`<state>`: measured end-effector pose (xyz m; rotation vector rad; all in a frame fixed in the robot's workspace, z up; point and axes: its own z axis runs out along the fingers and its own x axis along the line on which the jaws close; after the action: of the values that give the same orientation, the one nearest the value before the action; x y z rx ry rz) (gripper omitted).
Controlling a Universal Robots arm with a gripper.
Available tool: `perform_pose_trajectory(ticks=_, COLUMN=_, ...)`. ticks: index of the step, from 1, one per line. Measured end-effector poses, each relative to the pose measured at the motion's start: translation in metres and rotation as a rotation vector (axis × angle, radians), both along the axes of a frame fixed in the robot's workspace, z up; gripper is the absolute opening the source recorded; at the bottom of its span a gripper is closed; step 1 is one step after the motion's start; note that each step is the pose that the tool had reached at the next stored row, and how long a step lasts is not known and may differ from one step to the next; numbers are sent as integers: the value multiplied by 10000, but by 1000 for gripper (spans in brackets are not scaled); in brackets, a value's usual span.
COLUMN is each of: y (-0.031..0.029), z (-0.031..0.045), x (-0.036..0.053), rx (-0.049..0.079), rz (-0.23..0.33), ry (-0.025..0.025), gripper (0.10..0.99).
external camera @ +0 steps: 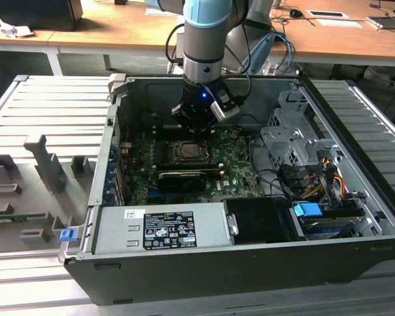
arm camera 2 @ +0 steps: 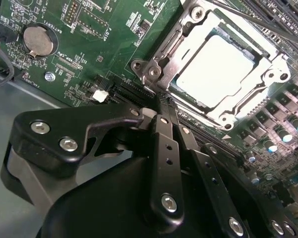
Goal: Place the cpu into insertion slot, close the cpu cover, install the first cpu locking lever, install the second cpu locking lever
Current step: 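Install the first cpu locking lever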
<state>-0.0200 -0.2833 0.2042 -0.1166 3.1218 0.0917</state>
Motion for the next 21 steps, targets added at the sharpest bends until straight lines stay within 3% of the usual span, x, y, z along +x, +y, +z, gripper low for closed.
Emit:
perform_pose_trajectory(ticks=8, y=1, z=-26, x=1, rx=21, rz=-2, ry=-4, gripper=106)
perform_pose_trajectory(ticks=12, y=1, z=100, x=1, rx=21, rz=-1, ry=-2, gripper=106)
perform_pose_trajectory(ticks=21, y=-15, z=107, x=1, rx=22, rz=-2, ry=-2, gripper=106)
